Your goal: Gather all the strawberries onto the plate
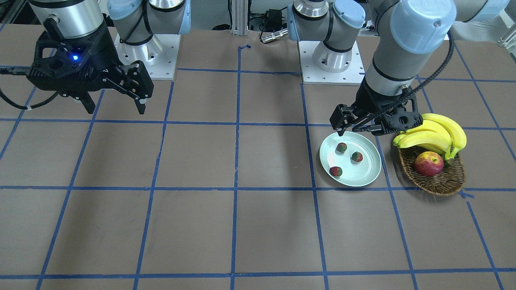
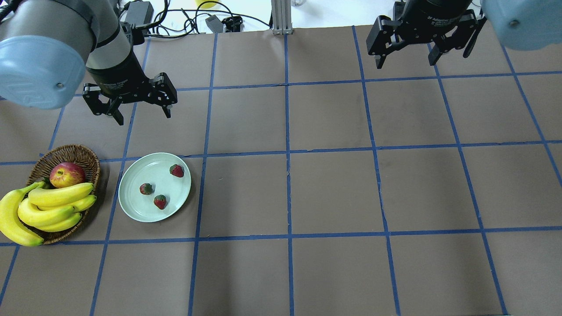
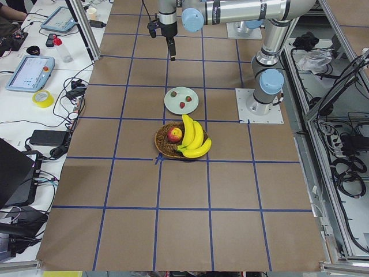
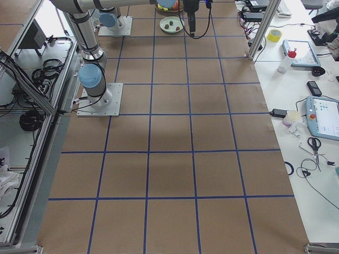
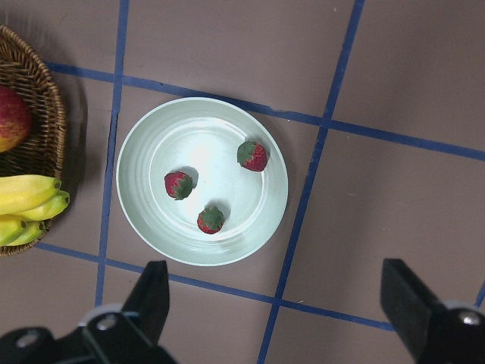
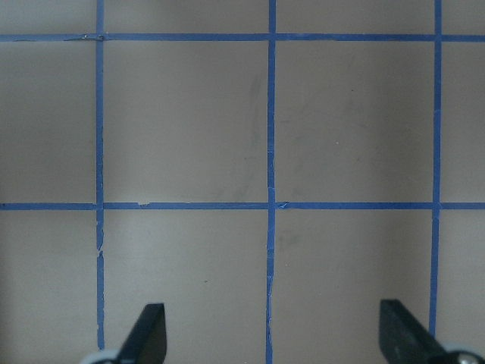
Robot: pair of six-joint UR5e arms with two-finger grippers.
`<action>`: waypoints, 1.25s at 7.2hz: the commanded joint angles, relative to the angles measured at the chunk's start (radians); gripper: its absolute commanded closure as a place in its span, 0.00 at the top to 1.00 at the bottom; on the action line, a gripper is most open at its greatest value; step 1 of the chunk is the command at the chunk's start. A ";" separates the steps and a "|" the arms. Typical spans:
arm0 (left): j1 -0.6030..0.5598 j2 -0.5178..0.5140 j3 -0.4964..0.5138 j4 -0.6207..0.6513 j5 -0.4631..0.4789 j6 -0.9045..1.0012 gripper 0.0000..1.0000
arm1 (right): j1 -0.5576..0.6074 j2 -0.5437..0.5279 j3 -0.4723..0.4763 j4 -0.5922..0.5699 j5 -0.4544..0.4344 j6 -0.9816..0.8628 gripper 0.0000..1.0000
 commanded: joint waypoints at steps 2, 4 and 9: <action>-0.008 0.058 0.078 -0.045 -0.006 0.105 1.00 | 0.000 0.000 0.000 0.002 0.000 0.000 1.00; -0.002 0.086 0.090 -0.074 -0.093 0.136 1.00 | 0.000 0.000 0.000 0.003 0.000 0.000 1.00; 0.006 0.096 0.069 -0.114 -0.081 0.176 1.00 | 0.000 -0.002 0.000 0.006 0.000 0.000 1.00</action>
